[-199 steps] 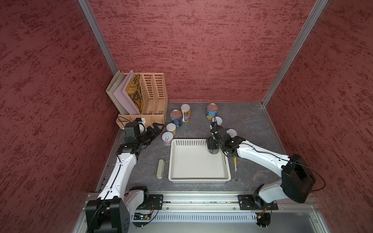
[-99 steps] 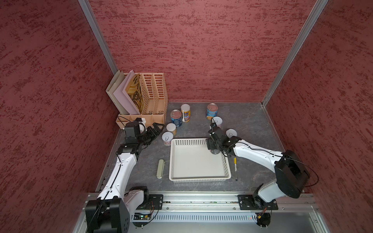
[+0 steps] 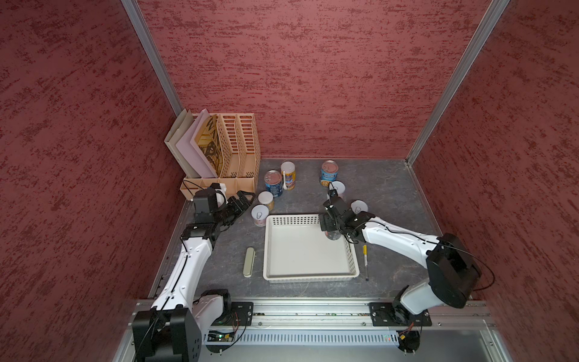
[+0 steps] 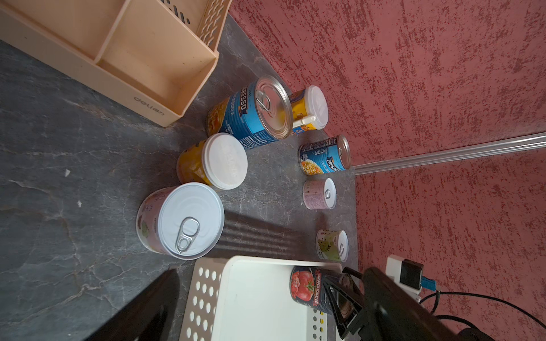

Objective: Put the canned food in the basket
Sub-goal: Place the canned food in the basket.

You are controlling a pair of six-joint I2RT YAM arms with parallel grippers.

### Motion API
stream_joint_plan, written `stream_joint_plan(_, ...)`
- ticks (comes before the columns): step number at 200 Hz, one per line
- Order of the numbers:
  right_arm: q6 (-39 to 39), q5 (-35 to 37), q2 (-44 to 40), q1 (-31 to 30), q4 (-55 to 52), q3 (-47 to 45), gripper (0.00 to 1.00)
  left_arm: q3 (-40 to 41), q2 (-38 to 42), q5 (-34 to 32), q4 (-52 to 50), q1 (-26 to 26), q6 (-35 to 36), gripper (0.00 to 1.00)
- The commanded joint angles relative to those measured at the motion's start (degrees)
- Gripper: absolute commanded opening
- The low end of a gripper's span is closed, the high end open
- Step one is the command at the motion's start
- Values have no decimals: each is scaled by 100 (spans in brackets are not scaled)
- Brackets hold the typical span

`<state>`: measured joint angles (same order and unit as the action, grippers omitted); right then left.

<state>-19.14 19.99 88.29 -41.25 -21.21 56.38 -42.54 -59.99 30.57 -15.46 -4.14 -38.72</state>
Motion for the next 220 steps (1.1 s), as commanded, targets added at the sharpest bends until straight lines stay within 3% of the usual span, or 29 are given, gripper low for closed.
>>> stream_joint_plan(1,-31,233,-59,-27,258,137,98,-71,30,0,108,45,49,100)
stream_joint_plan(48,-24,326,-56,-32,173,178,98,-72,29,-3,105,44,52,100)
stream_joint_plan(79,-55,352,-57,-31,9,222,79,-76,26,-14,109,45,52,100)
stream_joint_plan(121,-55,363,-29,-31,-55,269,67,-69,23,-20,110,45,52,100)
stream_joint_plan(189,-29,571,-5,-31,-150,334,67,-63,16,-20,130,57,55,100)
stream_joint_plan(220,36,397,-109,-30,-34,325,83,-51,-13,-36,207,135,71,100)
